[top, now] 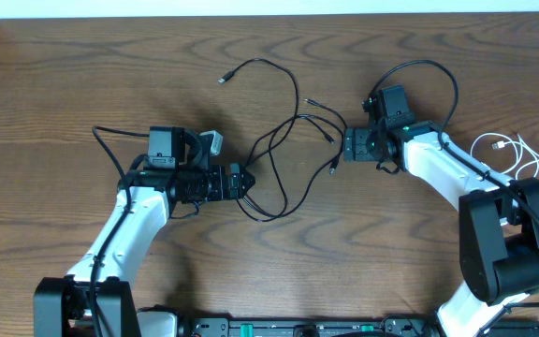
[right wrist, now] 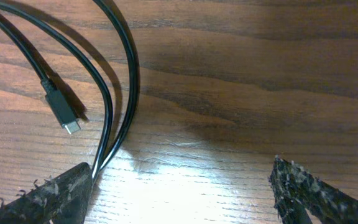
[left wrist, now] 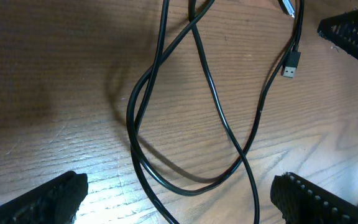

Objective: Untangle cables
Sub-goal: 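Move the right gripper leftward over the black cables near center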

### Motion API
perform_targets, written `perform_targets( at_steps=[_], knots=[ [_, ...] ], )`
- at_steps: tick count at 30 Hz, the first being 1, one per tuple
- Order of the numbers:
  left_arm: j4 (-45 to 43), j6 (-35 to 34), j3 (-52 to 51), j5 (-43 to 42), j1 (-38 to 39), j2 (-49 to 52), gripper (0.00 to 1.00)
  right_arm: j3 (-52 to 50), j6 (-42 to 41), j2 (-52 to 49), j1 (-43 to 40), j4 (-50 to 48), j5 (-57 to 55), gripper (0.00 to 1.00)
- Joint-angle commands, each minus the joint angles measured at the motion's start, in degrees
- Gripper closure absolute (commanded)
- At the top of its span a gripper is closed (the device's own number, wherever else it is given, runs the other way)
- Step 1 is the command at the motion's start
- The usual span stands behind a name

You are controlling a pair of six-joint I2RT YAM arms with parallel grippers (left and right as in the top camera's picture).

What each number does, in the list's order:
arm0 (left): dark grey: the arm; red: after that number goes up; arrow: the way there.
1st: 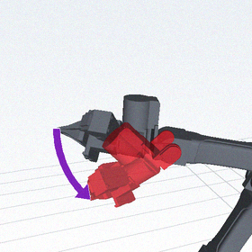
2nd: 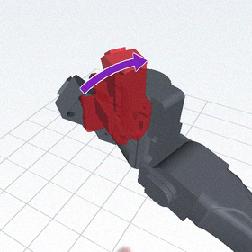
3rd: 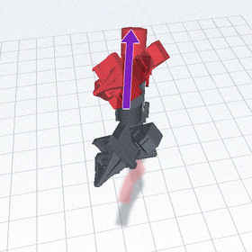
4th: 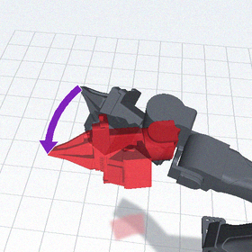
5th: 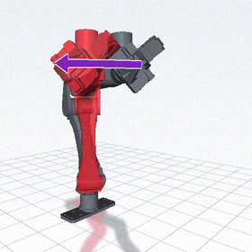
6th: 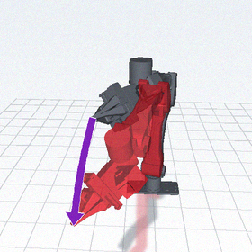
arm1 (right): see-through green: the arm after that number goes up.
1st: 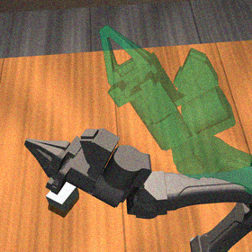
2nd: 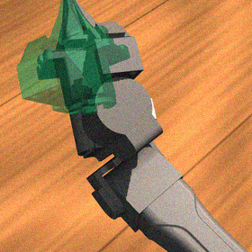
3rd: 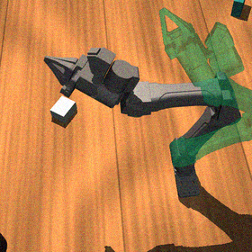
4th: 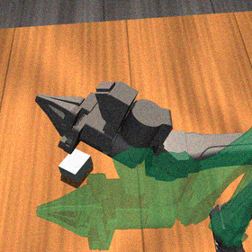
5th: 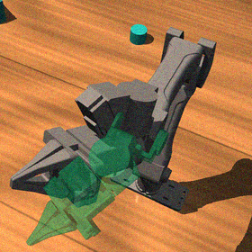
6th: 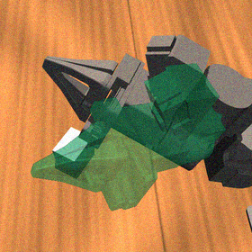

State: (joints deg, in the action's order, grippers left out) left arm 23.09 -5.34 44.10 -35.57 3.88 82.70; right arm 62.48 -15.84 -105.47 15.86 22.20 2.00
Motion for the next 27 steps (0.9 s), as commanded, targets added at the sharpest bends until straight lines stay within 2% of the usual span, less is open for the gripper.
perform_targets(
  at_steps=[1,10,14,18,21,27],
  knots=[
    [0.15,0.20,0.87,0.76,0.07,-0.37,0.00,-0.46,0.02,1.20,0.37,0.07,1.22,0.01],
    [0.15,0.20,0.87,0.76,0.07,-0.37,0.00,0.11,0.02,1.25,0.31,0.90,1.33,0.01],
    [0.15,0.20,0.87,0.76,0.07,-0.37,0.00,8.17,-1.49,1.31,0.55,13.44,-8.13,0.01],
    [0.15,0.20,0.87,0.76,0.07,-0.37,0.00,14.80,-2.93,1.31,0.72,22.40,-8.85,0.01],
    [0.15,0.20,0.87,0.76,0.07,-0.37,0.00,16.52,-4.96,1.31,0.61,25.38,-8.31,0.01],
    [0.15,0.20,0.87,0.76,0.07,-0.37,0.00,16.55,-4.96,0.28,0.74,25.29,-8.50,0.01]
  ],
)
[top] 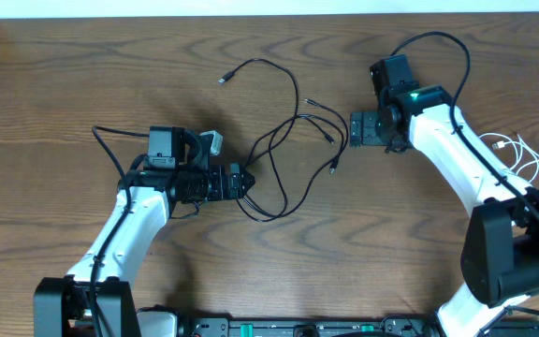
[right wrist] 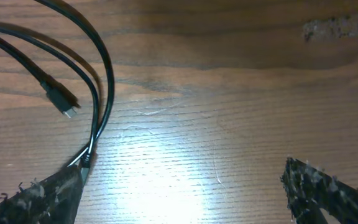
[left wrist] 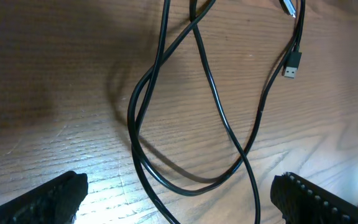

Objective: Untangle cables

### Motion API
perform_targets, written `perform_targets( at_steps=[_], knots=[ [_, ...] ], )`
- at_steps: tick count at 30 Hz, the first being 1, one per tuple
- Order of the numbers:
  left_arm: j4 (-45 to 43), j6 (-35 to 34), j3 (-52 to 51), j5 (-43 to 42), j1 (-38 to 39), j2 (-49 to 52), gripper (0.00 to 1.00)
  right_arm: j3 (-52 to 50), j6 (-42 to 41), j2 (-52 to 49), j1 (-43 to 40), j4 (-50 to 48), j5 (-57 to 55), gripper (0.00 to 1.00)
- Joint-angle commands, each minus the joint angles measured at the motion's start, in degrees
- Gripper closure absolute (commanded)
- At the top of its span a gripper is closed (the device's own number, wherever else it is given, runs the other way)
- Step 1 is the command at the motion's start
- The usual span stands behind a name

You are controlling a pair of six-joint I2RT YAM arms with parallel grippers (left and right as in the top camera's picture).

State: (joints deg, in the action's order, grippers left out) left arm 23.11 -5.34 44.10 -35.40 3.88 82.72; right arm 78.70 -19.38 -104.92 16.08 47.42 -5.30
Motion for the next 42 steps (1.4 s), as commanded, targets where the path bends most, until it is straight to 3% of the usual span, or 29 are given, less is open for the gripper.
perform_targets(
  at_steps=[1,34,42],
  knots=[
    [0.13,0.20,0.87,0.59,0.07,-0.39,0.00,0.33,-1.42,-0.57,0.52,0.02,-1.25,0.01],
    [0.13,0.20,0.87,0.59,0.07,-0.39,0.00,0.35,-1.75,-17.68,0.55,-7.41,-1.31,0.01],
    [0.13,0.20,0.87,0.59,0.07,-0.39,0.00,0.37,2.78,-23.54,1.11,-11.10,3.76,0.01]
  ],
)
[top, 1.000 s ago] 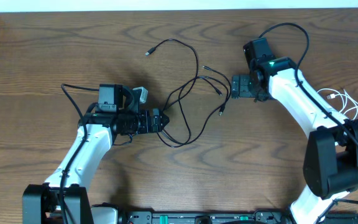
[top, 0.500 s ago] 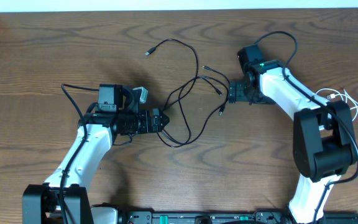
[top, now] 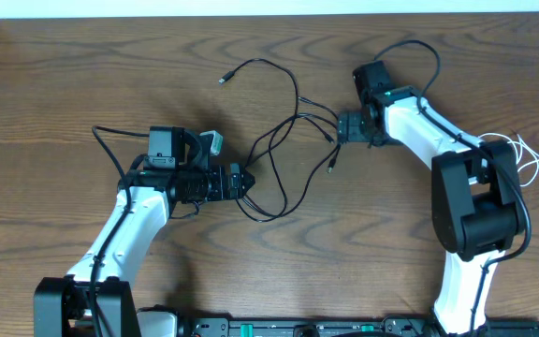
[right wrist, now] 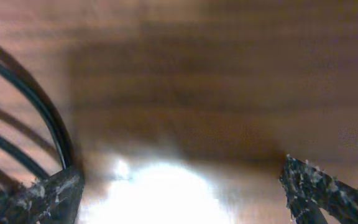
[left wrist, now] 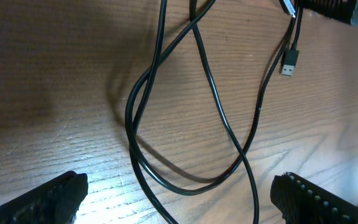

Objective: Untangle cables

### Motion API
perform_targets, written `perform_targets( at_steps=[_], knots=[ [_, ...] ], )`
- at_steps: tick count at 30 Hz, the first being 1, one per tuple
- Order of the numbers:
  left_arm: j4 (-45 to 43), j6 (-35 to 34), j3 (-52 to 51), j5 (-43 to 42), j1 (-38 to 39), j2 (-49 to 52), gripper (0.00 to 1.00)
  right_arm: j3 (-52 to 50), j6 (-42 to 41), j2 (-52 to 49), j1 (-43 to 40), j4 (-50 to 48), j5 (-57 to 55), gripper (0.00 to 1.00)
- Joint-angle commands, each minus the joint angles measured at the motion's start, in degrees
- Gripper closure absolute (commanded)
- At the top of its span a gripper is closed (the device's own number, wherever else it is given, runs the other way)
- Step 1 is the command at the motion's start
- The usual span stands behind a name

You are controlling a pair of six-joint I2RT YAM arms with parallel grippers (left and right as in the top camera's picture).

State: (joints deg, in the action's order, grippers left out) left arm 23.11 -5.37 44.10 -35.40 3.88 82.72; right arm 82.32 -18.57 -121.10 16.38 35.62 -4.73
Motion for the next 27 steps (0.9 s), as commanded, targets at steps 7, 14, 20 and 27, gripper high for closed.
perform_targets(
  at_steps=[7,14,20,27],
  knots=[
    [0.13,0.22,0.87,0.59,0.07,-0.39,0.00,-1.73,9.35,-7.48,4.74,2.23,3.65,0.01],
    [0.13,0.22,0.87,0.59,0.07,-0.39,0.00,5.88,8.76,-7.48,12.13,10.45,3.65,0.01],
    [0.13,0.22,0.87,0.59,0.07,-0.39,0.00,7.69,7.87,-7.48,17.70,11.08,-0.09,0.01],
    [0.13,0.22,0.87,0.59,0.07,-0.39,0.00,7.69,4.42,-7.48,19.34,10.67,-4.37,0.01]
  ],
)
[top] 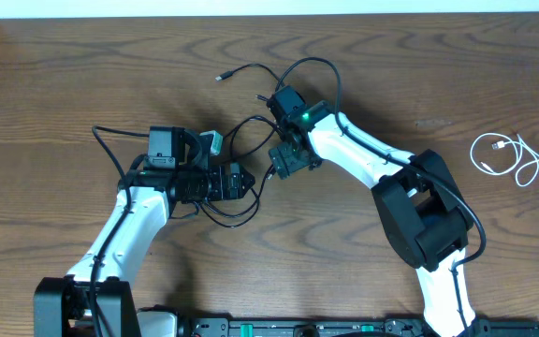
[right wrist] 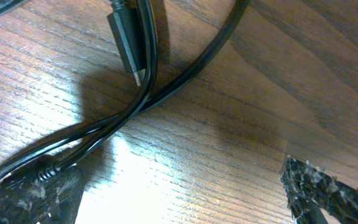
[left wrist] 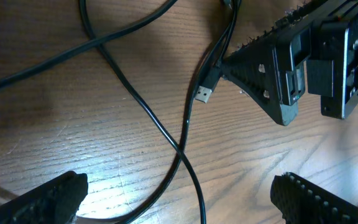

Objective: Untangle cables

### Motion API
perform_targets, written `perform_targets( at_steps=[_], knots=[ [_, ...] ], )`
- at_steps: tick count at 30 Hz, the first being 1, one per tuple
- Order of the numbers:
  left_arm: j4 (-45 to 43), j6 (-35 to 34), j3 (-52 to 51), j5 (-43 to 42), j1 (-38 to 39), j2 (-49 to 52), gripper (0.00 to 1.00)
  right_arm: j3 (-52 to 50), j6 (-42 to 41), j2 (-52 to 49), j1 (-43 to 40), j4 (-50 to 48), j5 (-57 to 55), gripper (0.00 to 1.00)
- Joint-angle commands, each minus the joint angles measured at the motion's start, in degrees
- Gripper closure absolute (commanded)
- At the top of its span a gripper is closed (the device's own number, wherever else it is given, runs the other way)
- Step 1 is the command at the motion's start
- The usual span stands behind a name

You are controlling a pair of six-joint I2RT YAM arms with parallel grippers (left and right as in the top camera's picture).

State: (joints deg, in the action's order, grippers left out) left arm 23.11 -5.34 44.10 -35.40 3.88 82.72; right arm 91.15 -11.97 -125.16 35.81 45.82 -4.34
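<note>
Thin black cables (left wrist: 180,149) lie bunched on the wooden table between my two grippers. My left gripper (top: 242,182) is open, with two strands crossing between its fingers (left wrist: 42,198) in the left wrist view. A USB plug (left wrist: 204,93) lies just ahead of it. My right gripper (top: 284,165) is open too and sits close against the bundle. In the right wrist view a pair of strands (right wrist: 98,134) runs down to its left finger (right wrist: 30,199), beside a small plug (right wrist: 126,37). One cable end (top: 220,76) lies free farther back.
A coiled white cable (top: 505,155) lies apart at the right side of the table (top: 54,75). The two gripper heads are near each other at mid-table, the right gripper (left wrist: 291,68) showing in the left wrist view.
My right gripper has moved left and nearer, from the right side of the tangle into it. The black cables have shifted left and bunched toward the left gripper. The left arm has not moved.
My right gripper stood open just right of the black cable ends, then a little farther back, then against those ends. Now it is in the middle of the cables, which are crowded toward the left gripper. The left gripper stayed open in place throughout.
</note>
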Motion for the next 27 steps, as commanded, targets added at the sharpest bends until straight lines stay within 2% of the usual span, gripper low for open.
perform_targets(
  at_steps=[1,10,14,18,22,27],
  knots=[
    [0.13,0.20,0.87,0.59,0.07,-0.39,0.00,-0.90,-2.16,-3.37,-0.44,0.96,-4.72,0.01],
    [0.13,0.20,0.87,0.59,0.07,-0.39,0.00,10.82,-2.14,-3.30,-3.04,15.39,-4.79,0.01],
    [-0.20,0.17,0.87,0.52,0.07,-0.39,0.00,11.56,-2.14,-3.32,-5.07,16.61,-5.77,0.01],
    [-4.63,0.20,0.87,0.55,0.07,-0.39,0.00,11.47,-2.71,-3.32,-8.41,16.90,-6.45,0.01],
    [-4.61,0.17,0.87,0.52,0.07,-0.39,0.00,11.37,-6.49,-3.32,-12.74,17.46,-4.79,0.01],
    [-3.30,0.20,0.83,-1.05,0.07,-0.39,0.00,11.10,-6.67,-3.34,-17.53,17.53,-3.89,0.01]
  ],
)
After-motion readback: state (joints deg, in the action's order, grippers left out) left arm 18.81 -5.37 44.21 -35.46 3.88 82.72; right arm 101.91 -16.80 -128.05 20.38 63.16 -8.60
